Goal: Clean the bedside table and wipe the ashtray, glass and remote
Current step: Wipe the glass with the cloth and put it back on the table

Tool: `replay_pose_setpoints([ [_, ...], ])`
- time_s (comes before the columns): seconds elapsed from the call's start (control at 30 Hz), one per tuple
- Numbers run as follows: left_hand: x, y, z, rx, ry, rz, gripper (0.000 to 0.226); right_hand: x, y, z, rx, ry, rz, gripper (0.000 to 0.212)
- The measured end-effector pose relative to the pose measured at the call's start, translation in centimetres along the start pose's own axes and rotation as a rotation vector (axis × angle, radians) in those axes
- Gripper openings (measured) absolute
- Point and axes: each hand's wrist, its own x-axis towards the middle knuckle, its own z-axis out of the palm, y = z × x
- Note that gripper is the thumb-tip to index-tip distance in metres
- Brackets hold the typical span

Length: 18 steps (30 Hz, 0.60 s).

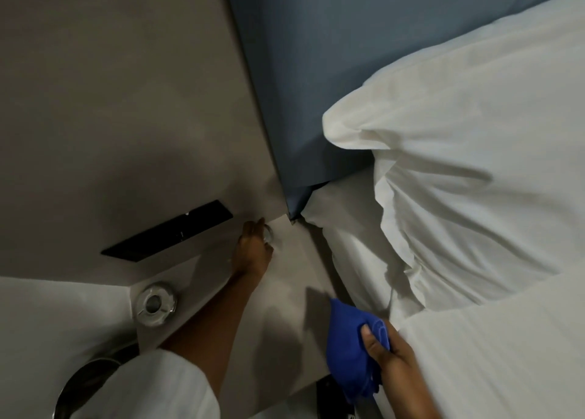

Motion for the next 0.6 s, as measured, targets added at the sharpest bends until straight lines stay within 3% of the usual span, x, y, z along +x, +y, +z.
replay_pose_setpoints([
  [0.07,0.0,0.0,-0.1,0.011,-0.038,-0.03,0.081,-0.6,-0.1,0.0,0.01,-0.009,-0.022,0.011],
  [0.13,-2.0,0.4,-0.4,0.115,0.03,-0.063,0.083,-1.0,0.5,0.0,0.024,0.008,-0.037,0.014],
  [0.23,-8.2,2.0,-0.9,-0.119,0.137,0.025,0.051,-2.2,1.0,0.0,0.065,0.008,-0.038,0.01],
  [0.33,-15.7,3.6,-1.1,-0.525,-0.051,-0.059,0.03,-4.2,1.3,-0.6,0.126,0.027,-0.099,0.009],
  [0.43,-22.2,5.4,0.0,-0.807,-0.283,-0.172,0.046,-5.9,1.4,-2.3,0.202,0.072,-0.167,0.018],
  [0.5,-25.5,7.3,1.1,-0.913,-0.396,-0.17,0.044,-7.3,1.4,-3.9,0.236,0.121,-0.207,0.022],
  [0.6,-27.4,10.7,2.5,-0.903,-0.408,-0.076,0.04,-9.1,1.4,-6.7,0.224,0.248,-0.267,0.029],
])
